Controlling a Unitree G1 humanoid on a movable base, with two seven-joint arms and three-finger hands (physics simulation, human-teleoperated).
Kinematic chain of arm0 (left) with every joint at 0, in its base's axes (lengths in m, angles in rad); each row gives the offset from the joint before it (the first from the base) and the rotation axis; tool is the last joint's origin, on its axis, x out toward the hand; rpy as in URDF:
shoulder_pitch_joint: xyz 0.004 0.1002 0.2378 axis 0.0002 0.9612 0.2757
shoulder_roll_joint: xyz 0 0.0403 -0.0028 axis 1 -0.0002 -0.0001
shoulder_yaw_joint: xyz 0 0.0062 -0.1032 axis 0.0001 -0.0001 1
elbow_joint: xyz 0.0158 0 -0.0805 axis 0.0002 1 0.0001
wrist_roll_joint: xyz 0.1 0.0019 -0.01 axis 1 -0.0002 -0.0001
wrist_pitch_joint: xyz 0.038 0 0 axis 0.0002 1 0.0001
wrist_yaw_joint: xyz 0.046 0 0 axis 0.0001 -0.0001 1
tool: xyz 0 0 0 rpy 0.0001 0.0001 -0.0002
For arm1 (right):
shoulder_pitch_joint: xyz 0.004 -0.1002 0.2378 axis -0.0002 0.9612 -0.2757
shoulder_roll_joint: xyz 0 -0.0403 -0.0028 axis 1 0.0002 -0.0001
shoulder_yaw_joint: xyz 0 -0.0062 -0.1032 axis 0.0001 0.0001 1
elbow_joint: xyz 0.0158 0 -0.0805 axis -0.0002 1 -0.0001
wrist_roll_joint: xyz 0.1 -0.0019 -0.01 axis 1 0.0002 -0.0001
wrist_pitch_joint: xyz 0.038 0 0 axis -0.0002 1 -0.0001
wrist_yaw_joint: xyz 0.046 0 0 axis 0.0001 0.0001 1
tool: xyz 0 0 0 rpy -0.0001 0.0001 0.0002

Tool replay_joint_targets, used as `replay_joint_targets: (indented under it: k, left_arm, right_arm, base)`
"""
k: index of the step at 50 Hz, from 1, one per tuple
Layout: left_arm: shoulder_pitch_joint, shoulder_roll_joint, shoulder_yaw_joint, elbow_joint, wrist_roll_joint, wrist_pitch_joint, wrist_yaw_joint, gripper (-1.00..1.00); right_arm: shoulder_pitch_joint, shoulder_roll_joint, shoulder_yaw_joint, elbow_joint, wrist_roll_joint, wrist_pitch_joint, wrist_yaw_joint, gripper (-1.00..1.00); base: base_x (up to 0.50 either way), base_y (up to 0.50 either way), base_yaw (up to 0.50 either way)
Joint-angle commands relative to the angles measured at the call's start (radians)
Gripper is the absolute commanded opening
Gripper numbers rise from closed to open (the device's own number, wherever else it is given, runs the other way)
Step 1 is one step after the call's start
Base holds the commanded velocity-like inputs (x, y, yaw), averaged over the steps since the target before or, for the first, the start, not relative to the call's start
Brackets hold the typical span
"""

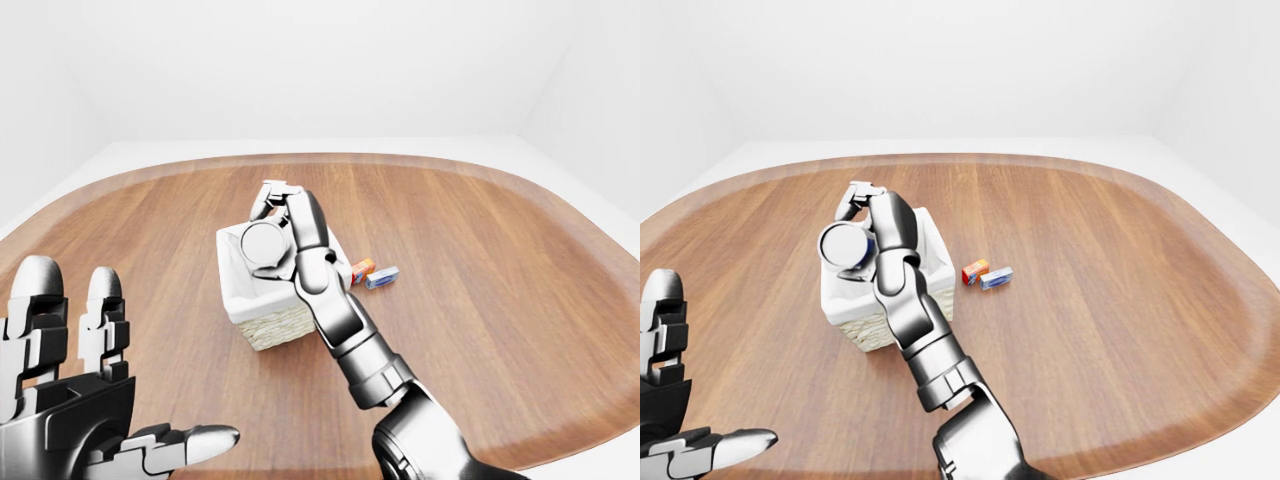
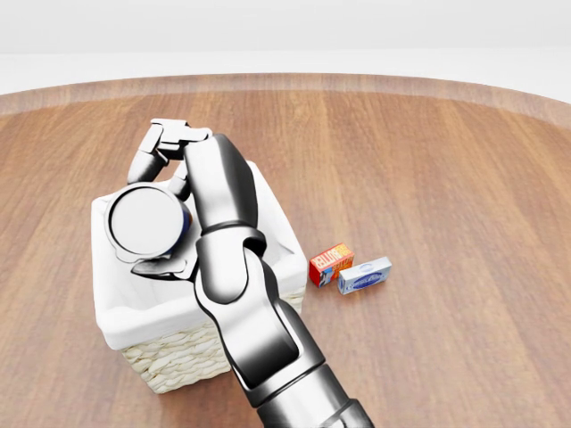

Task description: Pick up the alphabet soup and put it in the basket.

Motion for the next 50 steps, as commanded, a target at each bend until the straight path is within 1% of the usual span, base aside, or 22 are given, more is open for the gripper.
replay_joint_targets:
  k: [1, 3, 8, 18, 22, 24, 26, 28, 29, 31, 35, 41, 45, 47, 50]
  left_arm:
    - [-0.002, -0.006, 0.002, -0.004, 0.002, 0.006, -0.007, 1.00]
    - [-0.004, -0.008, 0.000, -0.004, 0.006, 0.008, -0.007, 1.00]
    - [0.007, -0.005, 0.002, -0.004, -0.006, -0.001, -0.009, 1.00]
    - [0.015, 0.003, -0.001, -0.004, -0.015, -0.006, -0.003, 1.00]
    - [0.010, 0.005, 0.002, -0.004, -0.015, -0.001, -0.001, 1.00]
    - [0.011, 0.003, 0.001, -0.004, -0.013, -0.003, -0.003, 1.00]
    - [0.019, 0.000, 0.000, -0.004, -0.017, -0.011, -0.008, 1.00]
    - [0.018, 0.001, 0.002, -0.004, -0.019, -0.009, -0.007, 1.00]
    - [0.017, 0.002, 0.002, -0.004, -0.020, -0.009, -0.005, 1.00]
    - [0.018, 0.002, 0.000, -0.004, -0.019, -0.010, -0.005, 1.00]
    - [0.017, 0.004, 0.001, -0.004, -0.020, -0.008, -0.003, 1.00]
    - [0.024, 0.009, 0.002, -0.004, -0.029, -0.013, -0.001, 1.00]
    - [0.038, 0.005, -0.013, -0.004, -0.024, -0.028, -0.007, 1.00]
    - [0.041, 0.009, -0.008, -0.004, -0.032, -0.028, -0.006, 1.00]
    - [0.044, 0.015, -0.003, -0.004, -0.044, -0.030, -0.003, 1.00]
  right_arm:
    - [-0.068, 0.000, -0.010, 0.085, 0.088, 0.000, -0.055, -1.00]
    - [-0.079, 0.000, -0.013, 0.100, 0.089, 0.000, -0.060, -1.00]
    - [-0.126, 0.000, -0.030, 0.173, 0.103, 0.000, -0.081, -1.00]
    - [-0.191, 0.000, -0.050, 0.308, 0.117, 0.000, -0.118, -1.00]
    - [-0.209, 0.000, -0.054, 0.369, 0.115, 0.000, -0.138, -1.00]
    - [-0.218, 0.000, -0.057, 0.392, 0.114, 0.000, -0.144, -1.00]
    - [-0.228, 0.000, -0.063, 0.408, 0.118, 0.000, -0.146, -1.00]
    - [-0.232, 0.000, -0.065, 0.425, 0.119, -0.007, -0.151, -1.00]
    - [-0.237, 0.000, -0.065, 0.443, 0.118, -0.016, -0.158, -1.00]
    - [-0.245, 0.000, -0.067, 0.460, 0.117, -0.022, -0.162, -1.00]
    - [-0.251, 0.000, -0.067, 0.473, 0.112, -0.026, -0.169, -1.00]
    - [-0.261, 0.000, -0.067, 0.476, 0.101, -0.019, -0.178, -1.00]
    - [-0.266, 0.000, -0.069, 0.505, 0.097, -0.039, -0.189, -1.00]
    - [-0.275, 0.000, -0.074, 0.534, 0.099, -0.054, -0.191, -1.00]
    - [-0.287, 0.000, -0.080, 0.562, 0.100, -0.065, -0.191, -1.00]
  base:
    - [0.00, 0.00, 0.00]
    - [0.00, 0.00, 0.00]
    - [0.00, 0.00, 0.00]
    - [0.00, 0.00, 0.00]
    - [0.00, 0.00, 0.00]
    - [0.00, 0.00, 0.00]
    - [0.00, 0.00, 0.00]
    - [0.00, 0.00, 0.00]
    - [0.00, 0.00, 0.00]
    - [0.00, 0.00, 0.00]
    - [0.00, 0.00, 0.00]
    - [0.00, 0.00, 0.00]
    - [0.00, 0.00, 0.00]
    - [0.00, 0.00, 0.00]
    - [0.00, 0.00, 0.00]
